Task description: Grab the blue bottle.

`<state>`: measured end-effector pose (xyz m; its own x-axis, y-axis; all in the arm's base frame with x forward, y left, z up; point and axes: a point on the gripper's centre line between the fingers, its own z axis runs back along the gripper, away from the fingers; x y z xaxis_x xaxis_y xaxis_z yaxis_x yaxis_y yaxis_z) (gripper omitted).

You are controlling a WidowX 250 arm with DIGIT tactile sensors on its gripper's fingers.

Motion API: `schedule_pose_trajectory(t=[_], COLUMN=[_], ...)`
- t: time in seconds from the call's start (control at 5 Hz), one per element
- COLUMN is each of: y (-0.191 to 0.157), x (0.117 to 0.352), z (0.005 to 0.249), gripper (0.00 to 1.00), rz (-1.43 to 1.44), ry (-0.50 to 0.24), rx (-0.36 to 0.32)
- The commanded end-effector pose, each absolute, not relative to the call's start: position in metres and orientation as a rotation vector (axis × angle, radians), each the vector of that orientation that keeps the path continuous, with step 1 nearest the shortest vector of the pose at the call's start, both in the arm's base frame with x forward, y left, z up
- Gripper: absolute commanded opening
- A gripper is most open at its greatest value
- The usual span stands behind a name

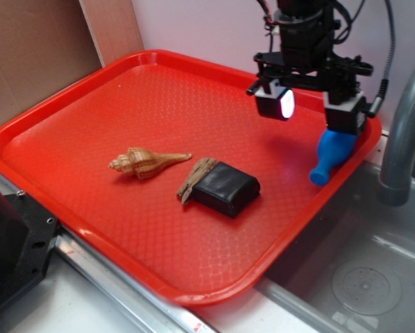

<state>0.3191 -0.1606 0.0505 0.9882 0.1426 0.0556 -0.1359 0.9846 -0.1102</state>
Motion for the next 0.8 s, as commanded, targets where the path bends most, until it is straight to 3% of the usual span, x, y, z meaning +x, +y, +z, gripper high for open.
schedule_pose_trajectory(t=[0.0, 0.4, 0.6], y=[-0.158, -0.123, -0.119], x=[0.326, 0.312, 0.317], z=[0.057, 0.026, 0.020], gripper=[1.00, 1.00, 0.88], rz=[0.146, 0.169, 0.102], ry=[-0.055, 0.030, 0.038], rx=[-0.066, -0.036, -0.009])
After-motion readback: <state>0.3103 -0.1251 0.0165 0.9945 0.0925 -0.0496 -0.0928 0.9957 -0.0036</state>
